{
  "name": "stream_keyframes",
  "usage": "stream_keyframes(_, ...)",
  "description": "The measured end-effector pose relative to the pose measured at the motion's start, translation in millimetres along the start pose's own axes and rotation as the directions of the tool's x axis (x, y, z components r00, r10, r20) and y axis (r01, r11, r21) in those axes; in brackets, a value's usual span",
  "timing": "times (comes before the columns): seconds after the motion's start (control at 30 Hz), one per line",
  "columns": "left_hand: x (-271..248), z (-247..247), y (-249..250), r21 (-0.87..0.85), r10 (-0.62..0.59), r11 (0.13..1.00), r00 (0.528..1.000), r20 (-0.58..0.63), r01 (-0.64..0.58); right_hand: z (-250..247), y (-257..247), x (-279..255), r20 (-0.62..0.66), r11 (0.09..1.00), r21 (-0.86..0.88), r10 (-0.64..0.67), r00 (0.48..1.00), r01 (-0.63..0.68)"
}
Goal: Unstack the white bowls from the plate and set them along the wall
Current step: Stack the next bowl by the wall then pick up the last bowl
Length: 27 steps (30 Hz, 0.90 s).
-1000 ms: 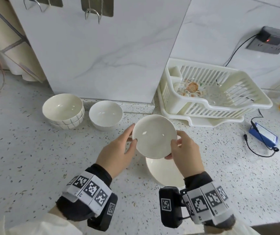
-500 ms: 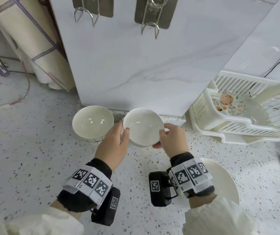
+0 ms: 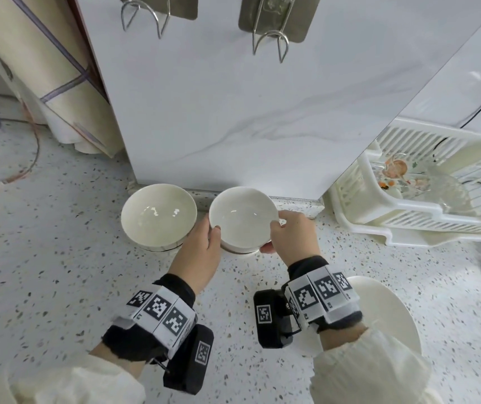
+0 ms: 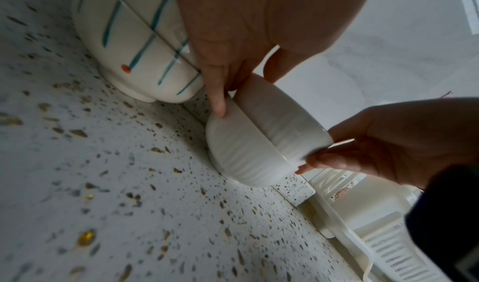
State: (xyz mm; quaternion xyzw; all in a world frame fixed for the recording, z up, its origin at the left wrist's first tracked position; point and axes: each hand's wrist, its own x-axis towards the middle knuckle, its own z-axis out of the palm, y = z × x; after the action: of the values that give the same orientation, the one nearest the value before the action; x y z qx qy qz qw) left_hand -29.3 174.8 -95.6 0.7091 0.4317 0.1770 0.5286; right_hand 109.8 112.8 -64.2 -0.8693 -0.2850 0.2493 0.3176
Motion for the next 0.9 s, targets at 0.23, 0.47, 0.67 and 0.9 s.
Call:
stream_keyframes(0.23,2.0,0.9,-4.6,0.037,-0.060,0.998,0.998,0.003,0.060,7.9,6.4,4.6,0.010,0.997,0.041,0.063,0.998,-0.064)
stream_keyframes(0.47,-1.8,3.2,-6.9,0.051,-0.074,0.996,0.997,0.019,0.073,0.1,5.1,-6.7,0.052,0.990,0.117,0.076,0.996,-0.082)
stream_keyframes(0.67,-19.9,6.9,-8.9,0.072,0.047,0.996,0.999,0.013,-0.048,-30.0,19.6,-33.2,0.086,0.997,0.078,0.013,0.996,-0.020)
stream_keyframes(0.9,-62.1,34.7,13.7,0.282,0.105,0.956,0.992,-0.074,-0.081,-91.4,75.1,-67.6,-0.017,0.997,0.061,-0.055,0.998,0.056)
